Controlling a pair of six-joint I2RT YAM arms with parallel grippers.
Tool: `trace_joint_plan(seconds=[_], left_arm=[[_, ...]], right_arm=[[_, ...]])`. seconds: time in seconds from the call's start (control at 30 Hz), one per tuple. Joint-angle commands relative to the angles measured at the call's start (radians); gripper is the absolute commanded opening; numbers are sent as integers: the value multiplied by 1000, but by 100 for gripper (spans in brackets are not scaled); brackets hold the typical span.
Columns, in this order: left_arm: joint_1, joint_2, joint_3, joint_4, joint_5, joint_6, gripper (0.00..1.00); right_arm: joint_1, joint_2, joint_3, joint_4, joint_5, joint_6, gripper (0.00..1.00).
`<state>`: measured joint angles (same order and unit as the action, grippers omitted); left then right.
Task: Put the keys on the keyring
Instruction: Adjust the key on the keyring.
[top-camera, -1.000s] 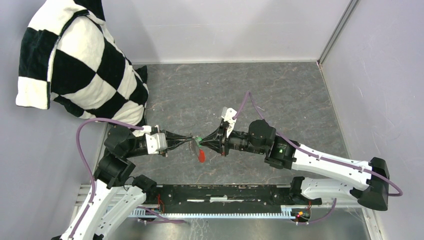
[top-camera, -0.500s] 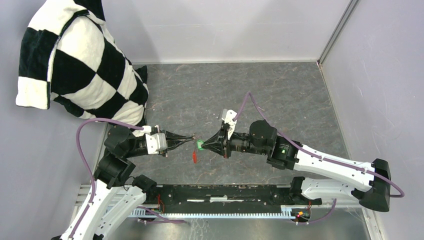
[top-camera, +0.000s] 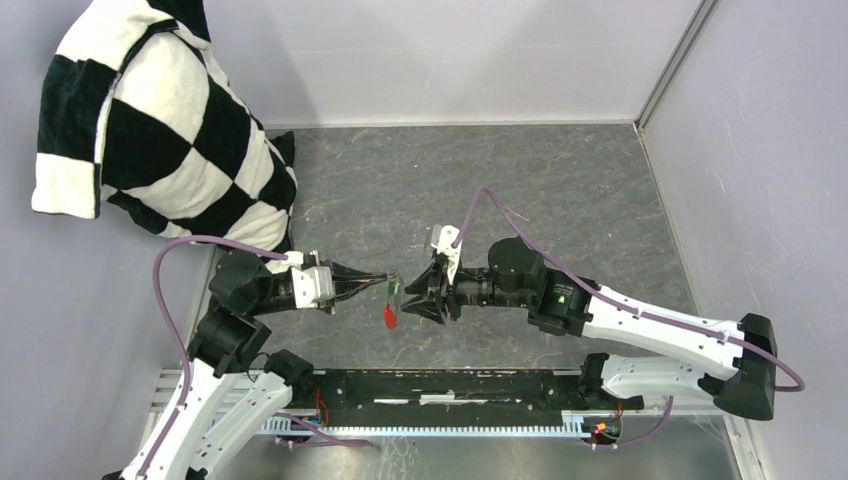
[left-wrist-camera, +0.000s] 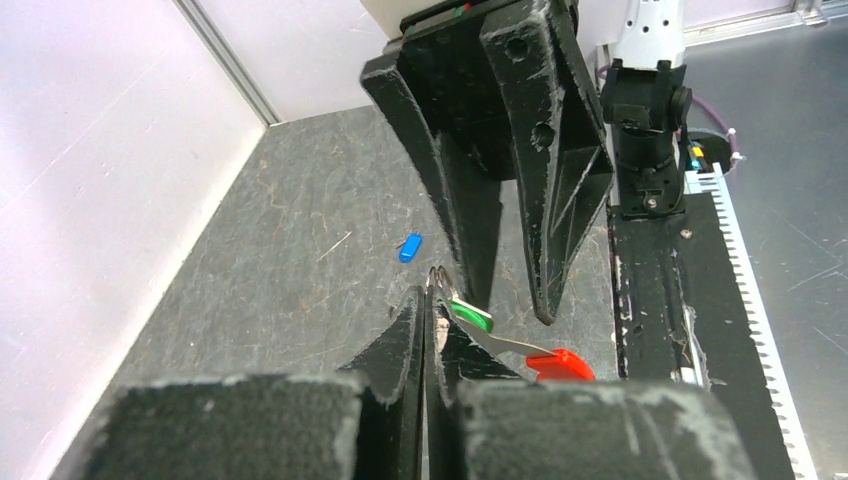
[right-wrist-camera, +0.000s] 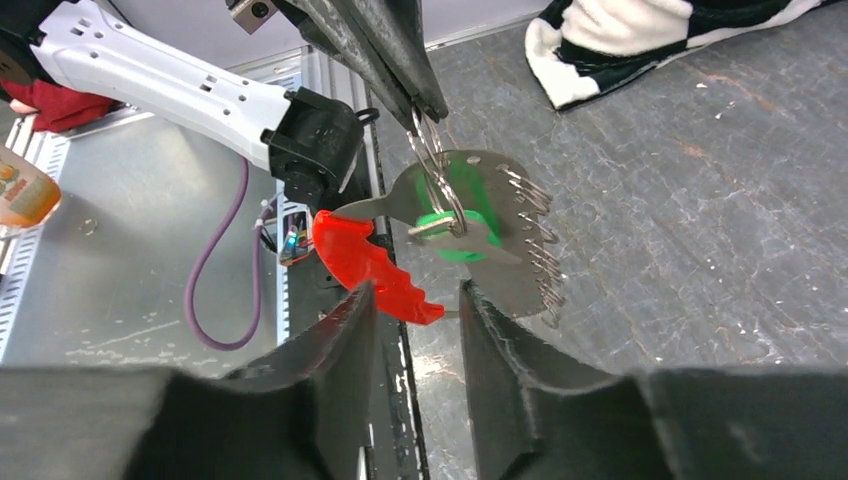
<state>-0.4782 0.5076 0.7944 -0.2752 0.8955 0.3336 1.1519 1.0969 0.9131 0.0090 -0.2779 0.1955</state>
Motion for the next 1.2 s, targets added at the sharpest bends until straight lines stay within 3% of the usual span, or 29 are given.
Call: trace_joint_plan(seconds=[0.0, 0.1, 0.23, 0.57, 0.87, 1.17], left_arm=[[0, 7, 20, -4, 42, 13, 2], [0, 9, 26, -18, 55, 22, 2], [0, 20, 35, -17, 77, 19, 2], [0, 19, 54, -12, 89, 0, 2], [0, 17, 54, -12, 95, -5, 2], [0, 14, 52, -12, 93, -4, 2]], right_arm=[[5, -28, 86, -44, 11, -56, 53], [2, -61, 118, -76, 57, -116, 64], [2, -75, 144, -54, 76, -200, 66], [-13, -7, 150, 53, -137, -324, 53], [-80, -5, 95, 131, -213, -261, 38], [-84, 21, 75, 172, -272, -220, 43]])
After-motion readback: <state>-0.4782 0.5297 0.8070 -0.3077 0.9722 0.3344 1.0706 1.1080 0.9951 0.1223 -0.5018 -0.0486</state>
